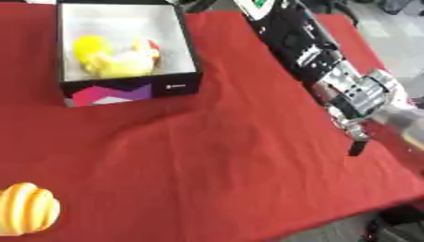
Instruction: Pick up objects on the table and place them in the box.
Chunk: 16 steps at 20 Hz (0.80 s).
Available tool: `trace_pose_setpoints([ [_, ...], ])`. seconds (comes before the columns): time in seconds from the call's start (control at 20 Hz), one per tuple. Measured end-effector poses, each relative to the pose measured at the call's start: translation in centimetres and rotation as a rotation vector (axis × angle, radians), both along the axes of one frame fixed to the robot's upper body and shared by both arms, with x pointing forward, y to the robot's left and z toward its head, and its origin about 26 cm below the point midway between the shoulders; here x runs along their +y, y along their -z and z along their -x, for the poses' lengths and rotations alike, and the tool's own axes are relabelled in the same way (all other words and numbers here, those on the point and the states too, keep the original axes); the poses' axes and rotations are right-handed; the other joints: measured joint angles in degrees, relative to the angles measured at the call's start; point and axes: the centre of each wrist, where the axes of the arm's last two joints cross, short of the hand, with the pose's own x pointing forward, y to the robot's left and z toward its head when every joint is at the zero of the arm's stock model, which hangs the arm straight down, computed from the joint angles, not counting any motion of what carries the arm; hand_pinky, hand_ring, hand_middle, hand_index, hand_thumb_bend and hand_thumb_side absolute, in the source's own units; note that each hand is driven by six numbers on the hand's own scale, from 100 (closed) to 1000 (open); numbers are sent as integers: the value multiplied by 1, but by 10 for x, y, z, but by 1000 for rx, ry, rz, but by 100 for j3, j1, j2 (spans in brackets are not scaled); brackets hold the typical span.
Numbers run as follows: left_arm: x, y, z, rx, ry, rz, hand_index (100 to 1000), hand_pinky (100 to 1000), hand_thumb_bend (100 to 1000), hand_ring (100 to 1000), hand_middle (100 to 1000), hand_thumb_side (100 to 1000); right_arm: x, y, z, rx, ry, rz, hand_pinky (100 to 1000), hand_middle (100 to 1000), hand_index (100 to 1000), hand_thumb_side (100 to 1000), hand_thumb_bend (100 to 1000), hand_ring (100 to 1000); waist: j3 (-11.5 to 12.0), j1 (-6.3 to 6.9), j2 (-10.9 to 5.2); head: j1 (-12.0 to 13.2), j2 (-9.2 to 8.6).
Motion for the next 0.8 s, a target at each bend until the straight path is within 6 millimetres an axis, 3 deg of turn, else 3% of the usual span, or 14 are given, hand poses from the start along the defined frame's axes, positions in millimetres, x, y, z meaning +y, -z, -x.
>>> trace_pose_setpoints([
  [0.2, 3, 5, 2, 20, -16, -4, 814, 866, 100, 857, 784, 618, -20, -14, 32, 57, -51, -180, 791, 722, 851, 100, 100, 793, -194, 0, -67, 187, 51],
  [0.25, 4, 6, 3, 24, -19, -5, 814, 866, 100, 857, 784, 618, -26, -16, 42, 70, -63, -219, 793, 726, 854, 353, 100, 795, -255, 0, -67, 261, 66],
  [0.3, 4, 7, 3, 29, -22, -6, 814, 866, 100, 857, 784, 618, -32, -18, 52, 81, -73, -253, 793, 725, 854, 122, 100, 795, -310, 0, -71, 330, 91],
  [0.35, 5, 8, 3, 32, -25, -8, 814, 866, 100, 857, 784, 619, -37, -20, 61, 91, -83, -282, 796, 727, 855, 100, 100, 797, -363, 0, -77, 396, 100],
  [0.55, 7, 10, 5, 43, -43, -15, 815, 866, 100, 857, 784, 619, -56, -21, 97, 106, -118, -391, 779, 692, 839, 100, 100, 780, -605, 0, -90, 651, 102],
  [0.8, 10, 12, 7, 51, -63, -27, 815, 865, 100, 855, 781, 617, -59, -3, 131, 124, -159, -562, 764, 689, 825, 157, 100, 768, -834, 1, -90, 1005, 126],
])
